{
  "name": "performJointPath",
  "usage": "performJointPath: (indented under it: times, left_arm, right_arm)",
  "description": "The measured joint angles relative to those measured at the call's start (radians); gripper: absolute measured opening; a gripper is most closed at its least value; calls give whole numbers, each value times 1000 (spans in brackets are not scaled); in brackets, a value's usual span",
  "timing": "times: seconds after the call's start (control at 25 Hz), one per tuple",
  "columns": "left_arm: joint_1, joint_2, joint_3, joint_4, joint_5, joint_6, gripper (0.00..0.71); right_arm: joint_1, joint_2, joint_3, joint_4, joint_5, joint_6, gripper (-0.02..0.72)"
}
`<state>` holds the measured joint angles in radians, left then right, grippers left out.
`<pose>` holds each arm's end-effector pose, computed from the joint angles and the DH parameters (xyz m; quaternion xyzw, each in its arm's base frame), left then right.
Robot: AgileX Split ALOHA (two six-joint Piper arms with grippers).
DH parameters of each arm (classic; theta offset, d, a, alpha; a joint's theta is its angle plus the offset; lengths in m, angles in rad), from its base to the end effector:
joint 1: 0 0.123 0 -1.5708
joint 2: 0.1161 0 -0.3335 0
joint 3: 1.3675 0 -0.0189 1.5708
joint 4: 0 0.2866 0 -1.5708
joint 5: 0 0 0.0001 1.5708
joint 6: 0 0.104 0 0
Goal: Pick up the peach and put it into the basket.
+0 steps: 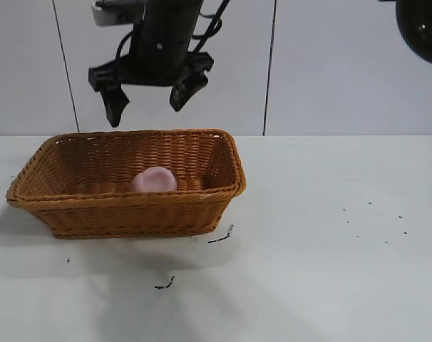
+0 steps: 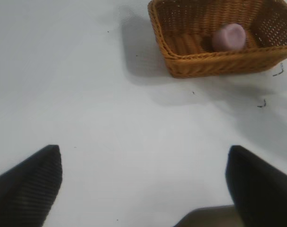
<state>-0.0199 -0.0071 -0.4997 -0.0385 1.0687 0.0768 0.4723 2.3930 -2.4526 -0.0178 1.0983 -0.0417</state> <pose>-0.0122 -0.0033 0.2878 0.0421 0.8523 -0.0044 0.5213 0.5440 0.2761 0.2960 -0.2435 0.9208 0.0565 0.2996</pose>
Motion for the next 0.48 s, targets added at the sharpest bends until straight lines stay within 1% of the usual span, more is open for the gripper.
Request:
performJointPath:
  times: [0.16,0.32,0.48]
  left_arm:
    - [0,0,0,0,0,0,692]
    - [0,0,0,0,0,0,692]
    - [0,0,0,0,0,0,692]
  right_arm:
    - [-151,1,0,-4,25,0,689]
    - [-300,1,0,-8,68,0,689]
    - [-401,1,0,-8,111,1,689]
